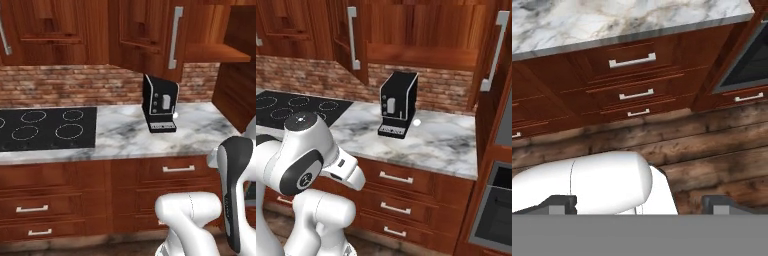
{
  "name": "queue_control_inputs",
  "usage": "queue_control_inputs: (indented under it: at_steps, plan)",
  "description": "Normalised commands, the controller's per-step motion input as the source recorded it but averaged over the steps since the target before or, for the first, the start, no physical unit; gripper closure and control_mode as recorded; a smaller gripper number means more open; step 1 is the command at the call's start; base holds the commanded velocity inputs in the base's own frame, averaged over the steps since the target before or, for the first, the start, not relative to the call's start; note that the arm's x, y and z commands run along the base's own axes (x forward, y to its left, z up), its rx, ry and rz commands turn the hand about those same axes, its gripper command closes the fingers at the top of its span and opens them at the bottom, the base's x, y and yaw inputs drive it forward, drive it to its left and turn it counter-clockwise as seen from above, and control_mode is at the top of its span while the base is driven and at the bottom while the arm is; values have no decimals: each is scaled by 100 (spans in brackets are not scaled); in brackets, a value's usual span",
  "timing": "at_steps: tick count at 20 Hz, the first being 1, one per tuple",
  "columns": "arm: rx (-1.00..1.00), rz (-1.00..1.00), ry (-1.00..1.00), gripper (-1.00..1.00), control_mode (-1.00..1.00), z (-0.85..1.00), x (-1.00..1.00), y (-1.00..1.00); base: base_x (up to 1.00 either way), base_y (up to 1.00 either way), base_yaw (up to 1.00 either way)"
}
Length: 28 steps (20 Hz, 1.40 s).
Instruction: Close all open cabinet doors.
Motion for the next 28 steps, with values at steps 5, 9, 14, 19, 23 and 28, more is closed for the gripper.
queue_control_inputs:
  at_steps: [5, 9, 14, 19, 23, 28]
  plan:
    - [0, 0, 0, -100, 100, 0, 0, 0, 3, -61, 2]
    - [0, 0, 0, -100, 100, 0, 0, 0, 27, -40, 1]
    - [0, 0, 0, -100, 100, 0, 0, 0, 55, -13, 1]
    - [0, 0, 0, -100, 100, 0, 0, 0, 59, -9, 0]
    - [0, 0, 0, -100, 100, 0, 0, 0, 23, -25, 1]
    - [0, 0, 0, -100, 100, 0, 0, 0, 15, -28, 2]
